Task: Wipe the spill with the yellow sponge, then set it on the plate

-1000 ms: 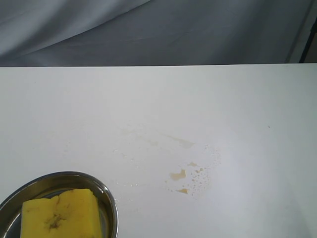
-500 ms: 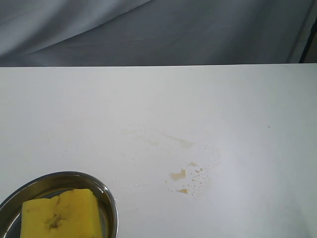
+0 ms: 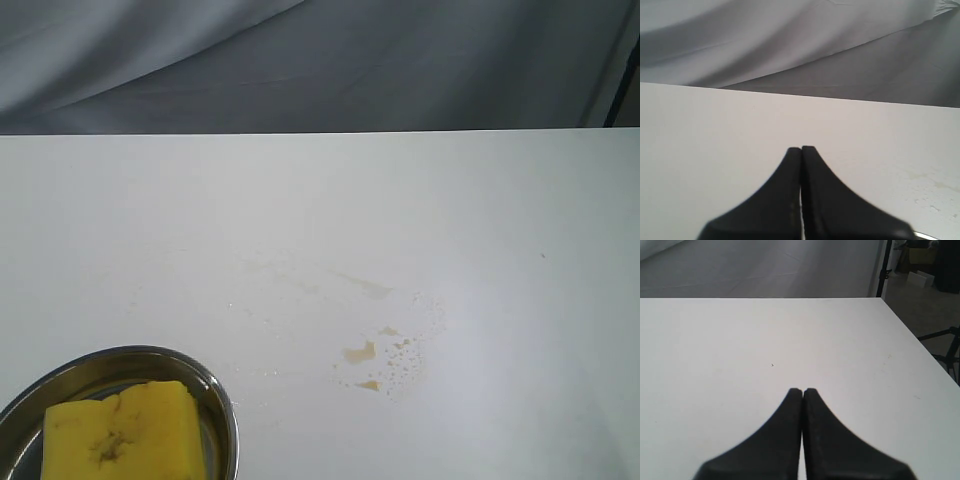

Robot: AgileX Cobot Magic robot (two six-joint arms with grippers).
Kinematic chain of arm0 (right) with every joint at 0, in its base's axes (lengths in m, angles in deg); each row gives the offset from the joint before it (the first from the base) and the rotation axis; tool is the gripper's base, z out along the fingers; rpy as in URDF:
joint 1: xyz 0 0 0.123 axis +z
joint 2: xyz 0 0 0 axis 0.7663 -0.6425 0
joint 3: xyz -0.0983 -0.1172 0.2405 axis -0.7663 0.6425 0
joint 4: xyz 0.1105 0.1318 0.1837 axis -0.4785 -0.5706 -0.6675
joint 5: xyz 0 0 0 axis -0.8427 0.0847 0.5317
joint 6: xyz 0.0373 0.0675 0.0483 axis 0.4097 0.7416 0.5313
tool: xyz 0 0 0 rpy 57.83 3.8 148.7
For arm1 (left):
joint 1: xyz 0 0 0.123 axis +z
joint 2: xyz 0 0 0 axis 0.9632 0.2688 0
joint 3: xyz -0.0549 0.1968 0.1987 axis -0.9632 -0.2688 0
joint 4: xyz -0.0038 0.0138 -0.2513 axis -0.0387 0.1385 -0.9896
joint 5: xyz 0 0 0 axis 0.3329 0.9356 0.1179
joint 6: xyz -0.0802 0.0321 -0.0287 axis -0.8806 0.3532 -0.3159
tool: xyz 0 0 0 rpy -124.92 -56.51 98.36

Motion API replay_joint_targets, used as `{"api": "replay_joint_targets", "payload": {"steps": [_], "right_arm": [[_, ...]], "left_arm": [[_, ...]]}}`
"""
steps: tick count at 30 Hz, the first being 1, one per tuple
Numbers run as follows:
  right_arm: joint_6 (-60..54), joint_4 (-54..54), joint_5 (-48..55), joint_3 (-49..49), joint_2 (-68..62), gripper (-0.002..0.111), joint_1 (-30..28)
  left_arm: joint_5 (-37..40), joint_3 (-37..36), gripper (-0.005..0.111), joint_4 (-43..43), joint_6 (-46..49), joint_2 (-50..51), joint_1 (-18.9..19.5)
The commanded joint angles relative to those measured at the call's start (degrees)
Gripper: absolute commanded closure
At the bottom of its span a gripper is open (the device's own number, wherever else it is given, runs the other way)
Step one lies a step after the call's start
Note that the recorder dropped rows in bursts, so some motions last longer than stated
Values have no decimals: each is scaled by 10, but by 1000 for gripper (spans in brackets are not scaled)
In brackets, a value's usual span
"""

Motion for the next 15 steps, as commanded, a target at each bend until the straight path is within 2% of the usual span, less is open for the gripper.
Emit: {"api": "replay_joint_targets", "payload": {"steps": [1,15], "right_arm": [[-1,7,-8,2,0,108,3],[-1,7,-8,2,0,108,3]], "left_arm": [[1,-3,107,-1,-5,-1,-3],[23,-3,107,-1,-5,-1,-3]]}}
